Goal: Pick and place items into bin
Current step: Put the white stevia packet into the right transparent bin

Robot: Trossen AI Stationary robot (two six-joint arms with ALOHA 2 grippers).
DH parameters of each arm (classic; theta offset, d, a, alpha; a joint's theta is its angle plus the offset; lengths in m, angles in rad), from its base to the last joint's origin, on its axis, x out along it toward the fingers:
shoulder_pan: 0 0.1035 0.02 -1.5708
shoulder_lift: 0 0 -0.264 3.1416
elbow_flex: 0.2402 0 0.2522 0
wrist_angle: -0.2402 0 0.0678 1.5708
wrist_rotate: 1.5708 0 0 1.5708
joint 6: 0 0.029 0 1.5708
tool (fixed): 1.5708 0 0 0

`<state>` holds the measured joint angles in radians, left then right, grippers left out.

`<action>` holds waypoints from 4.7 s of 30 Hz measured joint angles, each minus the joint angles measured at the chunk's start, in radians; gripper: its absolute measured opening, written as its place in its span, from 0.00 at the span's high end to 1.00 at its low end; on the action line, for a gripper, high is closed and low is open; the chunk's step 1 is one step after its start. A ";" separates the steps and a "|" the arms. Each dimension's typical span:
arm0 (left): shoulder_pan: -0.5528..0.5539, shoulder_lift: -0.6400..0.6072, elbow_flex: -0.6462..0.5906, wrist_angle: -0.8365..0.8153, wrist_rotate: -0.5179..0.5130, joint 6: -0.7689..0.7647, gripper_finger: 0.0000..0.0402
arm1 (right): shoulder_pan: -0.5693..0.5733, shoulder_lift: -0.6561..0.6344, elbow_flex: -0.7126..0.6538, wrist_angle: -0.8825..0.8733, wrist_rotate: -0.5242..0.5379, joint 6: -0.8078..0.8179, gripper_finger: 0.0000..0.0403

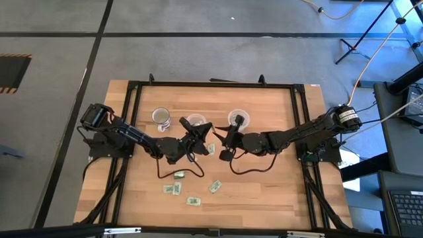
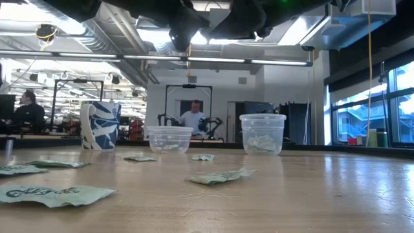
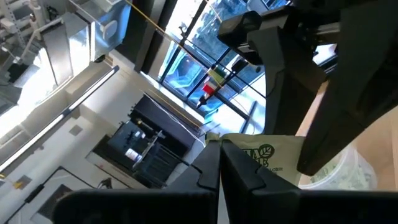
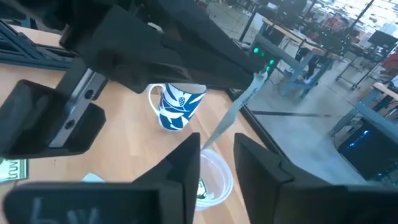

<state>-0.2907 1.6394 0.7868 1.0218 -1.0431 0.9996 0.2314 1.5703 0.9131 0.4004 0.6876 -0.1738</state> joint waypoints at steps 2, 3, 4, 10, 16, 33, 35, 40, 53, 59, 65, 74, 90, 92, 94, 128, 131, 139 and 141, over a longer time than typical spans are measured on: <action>0.000 0.000 0.000 0.001 0.001 0.001 0.99 | 0.000 0.000 0.000 0.000 0.000 0.009 0.78; 0.000 0.000 0.000 0.000 0.002 0.001 0.99 | 0.000 0.000 0.000 0.000 0.000 0.009 0.80; 0.000 0.000 0.000 0.000 0.002 0.004 0.99 | 0.000 0.000 0.000 -0.001 0.000 0.009 0.81; 0.000 0.000 0.000 0.000 0.002 0.009 0.99 | 0.000 0.000 0.000 -0.007 0.000 0.009 0.92; 0.000 0.000 0.000 -0.002 0.002 0.009 0.99 | 0.000 0.000 0.000 -0.019 0.000 0.008 0.98; -0.008 -0.004 0.000 -0.001 -0.322 0.053 0.68 | 0.000 -0.005 0.000 -0.034 0.020 -0.040 1.00; -0.020 -0.004 0.000 -0.001 -0.335 0.069 0.67 | 0.000 -0.021 0.000 -0.058 0.027 -0.035 1.00; -0.049 -0.017 -0.011 -0.002 -0.378 0.070 0.67 | -0.012 -0.129 0.002 -0.259 0.025 0.060 1.00; -0.126 -0.139 -0.011 -0.051 -0.315 0.004 0.74 | -0.293 -0.416 0.002 -0.831 -0.500 0.429 1.00; -0.116 -0.203 -0.011 -0.275 -0.043 -0.261 0.76 | -0.428 -0.380 0.002 -0.956 -0.576 0.430 1.00; -0.043 -0.234 -0.011 -0.570 0.427 -0.612 0.77 | -0.502 -0.325 0.002 -0.955 -0.704 0.400 1.00; 0.055 -0.276 -0.011 -0.804 0.915 -0.820 0.77 | -0.569 -0.187 0.002 -0.942 -0.795 0.353 1.00; 0.163 -0.303 -0.011 -1.033 1.210 -1.032 0.77 | -0.578 -0.107 0.002 -0.890 -0.785 0.320 0.93; 0.163 -0.303 -0.011 -1.052 1.208 -1.039 0.77 | -0.578 -0.107 0.002 -0.890 -0.785 0.319 0.91; 0.163 -0.303 -0.011 -1.068 1.197 -1.040 0.77 | -0.578 -0.107 0.002 -0.890 -0.782 0.320 0.88; 0.117 -0.302 -0.011 -1.163 1.168 -1.092 0.77 | -0.250 -0.153 0.002 -0.542 -0.664 -0.094 0.73; 0.108 -0.302 -0.011 -1.150 1.168 -1.092 0.77 | -0.206 -0.076 0.002 -0.440 -0.664 -0.111 0.74; 0.095 -0.302 -0.011 -1.153 1.168 -1.092 0.77 | -0.180 0.123 0.001 -0.248 -0.663 -0.148 0.78; 0.095 -0.302 -0.011 -1.153 1.168 -1.092 0.77 | -0.185 0.169 0.001 -0.209 -0.663 -0.148 0.79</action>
<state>-0.1959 1.3376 0.7753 -0.1314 0.1251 -0.0921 0.0466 1.7393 0.9142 0.1912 0.0250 -0.3218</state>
